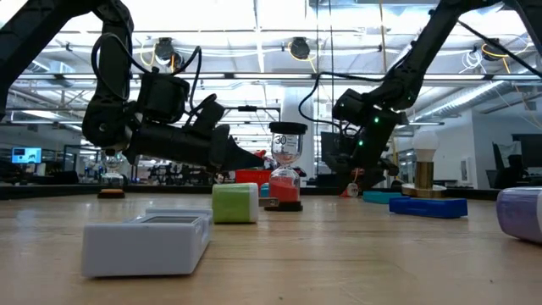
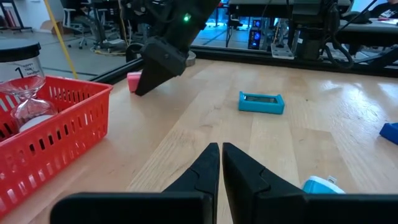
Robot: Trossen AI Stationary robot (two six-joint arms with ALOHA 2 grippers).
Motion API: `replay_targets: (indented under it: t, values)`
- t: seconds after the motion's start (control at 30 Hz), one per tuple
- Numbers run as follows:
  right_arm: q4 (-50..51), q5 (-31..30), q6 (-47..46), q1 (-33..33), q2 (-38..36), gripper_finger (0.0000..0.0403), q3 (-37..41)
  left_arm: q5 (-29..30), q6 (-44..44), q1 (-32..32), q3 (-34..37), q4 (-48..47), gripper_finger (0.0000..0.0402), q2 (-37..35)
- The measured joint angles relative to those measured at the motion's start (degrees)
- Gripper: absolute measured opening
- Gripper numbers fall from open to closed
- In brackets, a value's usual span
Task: Pick & Place Office items
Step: Put the red charger adapter into the black bin
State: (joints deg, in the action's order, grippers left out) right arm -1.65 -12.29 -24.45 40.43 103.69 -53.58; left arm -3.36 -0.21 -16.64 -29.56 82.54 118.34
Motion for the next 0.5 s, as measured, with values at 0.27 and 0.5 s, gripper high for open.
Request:
replay_targets:
  t: [0.27, 0.5]
  values:
    - [0.27, -2.51, -0.22, 0.35, -0.09, 0.0171, -0.02, 0.03, 0.0, 0.0, 0.0, 0.0, 0.0024, 0.0]
    - [7.63, -0.67, 2.68, 0.39, -7.23, 0.0129, -0.06, 0.45, 0.0, 0.0, 0.0, -0.01, 0.0024, 0.0]
